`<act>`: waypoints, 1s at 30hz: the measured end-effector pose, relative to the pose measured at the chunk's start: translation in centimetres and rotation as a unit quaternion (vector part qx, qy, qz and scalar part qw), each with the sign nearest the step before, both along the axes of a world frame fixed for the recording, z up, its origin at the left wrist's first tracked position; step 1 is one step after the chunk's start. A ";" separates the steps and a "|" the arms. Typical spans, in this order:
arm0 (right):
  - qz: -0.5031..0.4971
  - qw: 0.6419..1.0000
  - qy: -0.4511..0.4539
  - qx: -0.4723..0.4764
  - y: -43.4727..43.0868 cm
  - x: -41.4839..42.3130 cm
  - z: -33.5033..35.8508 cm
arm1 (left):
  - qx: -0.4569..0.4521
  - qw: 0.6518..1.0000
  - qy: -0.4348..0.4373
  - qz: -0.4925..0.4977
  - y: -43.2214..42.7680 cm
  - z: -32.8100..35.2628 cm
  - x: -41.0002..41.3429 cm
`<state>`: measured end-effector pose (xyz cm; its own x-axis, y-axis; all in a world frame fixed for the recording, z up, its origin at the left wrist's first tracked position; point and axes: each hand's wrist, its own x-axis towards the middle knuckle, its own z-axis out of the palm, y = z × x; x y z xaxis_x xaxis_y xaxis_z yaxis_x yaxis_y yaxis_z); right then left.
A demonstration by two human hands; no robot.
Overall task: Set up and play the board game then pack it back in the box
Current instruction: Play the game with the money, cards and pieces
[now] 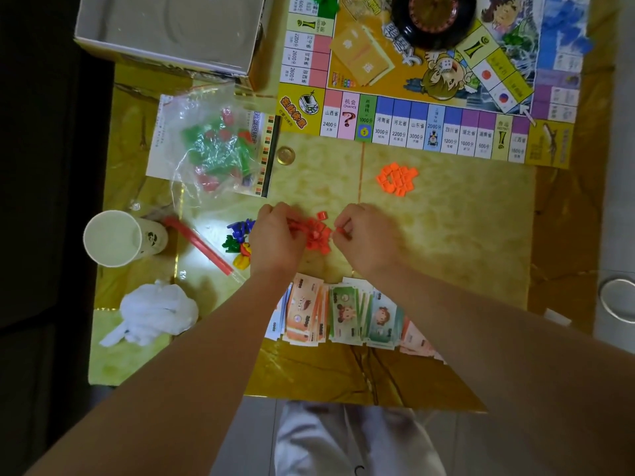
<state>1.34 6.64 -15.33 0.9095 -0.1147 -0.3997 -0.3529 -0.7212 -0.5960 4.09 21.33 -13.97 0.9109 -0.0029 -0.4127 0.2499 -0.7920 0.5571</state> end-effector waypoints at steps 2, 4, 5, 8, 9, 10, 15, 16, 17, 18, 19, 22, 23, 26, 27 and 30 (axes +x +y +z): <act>-0.111 0.988 0.040 0.103 -0.1 0.1 0.8 | -0.050 0.997 0.018 0.051 0.0 0.2 0.2; -0.194 0.959 0.082 0.189 -0.2 0.1 1.5 | -0.103 0.988 0.044 0.102 0.1 0.3 0.3; -0.219 0.945 0.098 0.220 -0.3 0.2 1.8 | -0.127 0.982 0.058 0.126 0.2 0.4 0.3; -0.282 0.903 0.125 0.298 -0.4 0.5 2.5 | -0.181 0.963 0.089 0.177 0.6 0.6 0.4; -0.298 0.891 0.133 0.316 -0.3 0.5 2.7 | -0.190 0.960 0.098 0.181 0.7 0.7 0.4; -0.305 0.885 0.141 0.323 -0.3 0.5 2.8 | -0.191 0.959 0.107 0.177 0.8 0.7 0.4; -0.232 0.941 0.132 0.206 0.2 0.4 2.4 | -0.101 0.985 0.091 0.109 0.9 0.7 0.3; -0.217 0.949 0.129 0.189 0.3 0.4 2.3 | -0.068 0.990 0.077 0.097 0.9 0.8 0.3; -0.203 0.954 0.128 0.179 0.4 0.4 2.3 | -0.038 0.994 0.061 0.087 1.0 1.0 0.4; -0.190 0.958 0.127 0.174 0.6 0.4 2.2 | -0.012 0.996 0.046 0.079 1.2 1.0 0.4; -0.178 0.962 0.124 0.167 0.7 0.3 2.2 | 0.009 0.997 0.034 0.073 1.4 1.0 0.5; -0.147 0.974 0.109 0.135 1.2 0.3 2.0 | 0.047 0.996 0.016 0.074 2.1 0.6 0.6; -0.136 0.977 0.103 0.124 1.4 0.2 1.9 | 0.053 0.996 0.012 0.075 2.4 0.6 0.7; -0.100 0.987 0.095 0.086 1.6 0.0 2.2 | 0.052 0.996 -0.009 0.071 2.7 1.0 0.6; -0.085 0.990 0.093 0.067 1.7 -0.1 2.3 | 0.044 0.996 -0.023 0.069 2.7 1.3 0.6; -0.028 0.995 0.095 -0.013 1.8 -0.5 2.5 | 0.000 0.996 -0.061 0.059 2.4 1.8 0.4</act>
